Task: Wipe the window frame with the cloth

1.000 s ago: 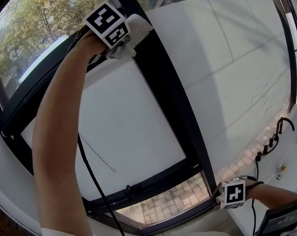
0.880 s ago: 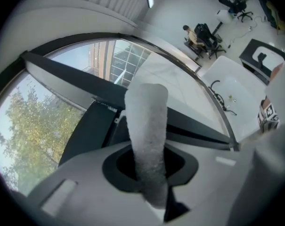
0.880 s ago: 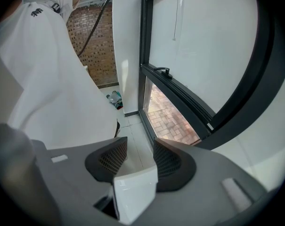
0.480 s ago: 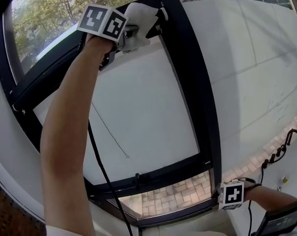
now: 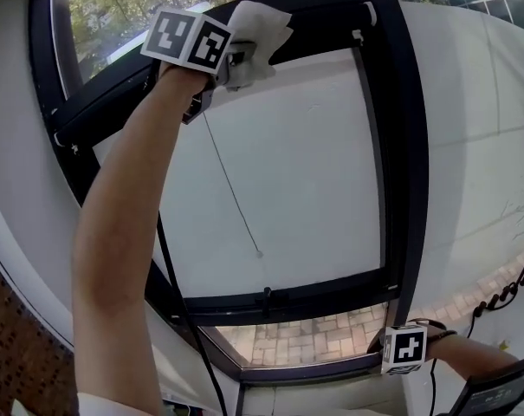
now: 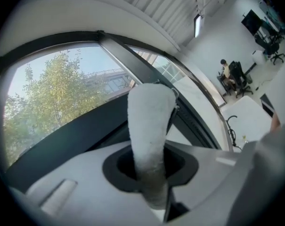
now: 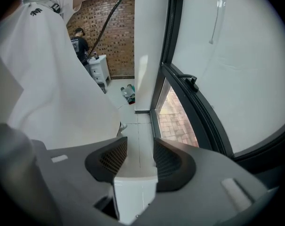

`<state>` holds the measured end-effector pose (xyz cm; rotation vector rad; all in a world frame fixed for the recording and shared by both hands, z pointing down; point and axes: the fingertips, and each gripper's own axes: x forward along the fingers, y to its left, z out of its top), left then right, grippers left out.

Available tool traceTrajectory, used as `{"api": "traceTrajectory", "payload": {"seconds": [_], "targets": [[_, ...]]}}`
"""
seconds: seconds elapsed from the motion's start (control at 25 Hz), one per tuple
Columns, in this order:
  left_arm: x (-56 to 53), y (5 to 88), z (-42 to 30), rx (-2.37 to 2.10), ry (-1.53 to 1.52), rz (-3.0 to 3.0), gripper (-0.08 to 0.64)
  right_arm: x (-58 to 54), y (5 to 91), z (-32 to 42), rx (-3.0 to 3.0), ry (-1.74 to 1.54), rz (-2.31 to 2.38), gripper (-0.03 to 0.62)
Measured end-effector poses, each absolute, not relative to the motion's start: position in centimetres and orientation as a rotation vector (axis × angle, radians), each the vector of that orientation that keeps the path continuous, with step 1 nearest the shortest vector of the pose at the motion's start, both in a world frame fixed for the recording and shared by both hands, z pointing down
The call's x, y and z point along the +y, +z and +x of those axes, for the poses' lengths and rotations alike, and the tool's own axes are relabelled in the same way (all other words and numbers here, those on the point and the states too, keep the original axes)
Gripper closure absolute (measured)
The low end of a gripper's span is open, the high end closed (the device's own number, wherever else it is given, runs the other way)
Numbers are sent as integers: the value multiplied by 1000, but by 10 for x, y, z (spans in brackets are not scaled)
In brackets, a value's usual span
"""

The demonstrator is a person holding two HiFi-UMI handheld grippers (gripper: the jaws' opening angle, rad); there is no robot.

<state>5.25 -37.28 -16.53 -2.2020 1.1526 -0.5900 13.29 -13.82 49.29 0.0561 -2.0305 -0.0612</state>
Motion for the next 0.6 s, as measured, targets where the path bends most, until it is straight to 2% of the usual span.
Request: {"api": "traceTrajectory", "payload": {"seconds": [0.6], "targets": [[-355,-167,-178,1456,-608,-2110,468,-149,481,51,-1965,-161,-73,416]]}}
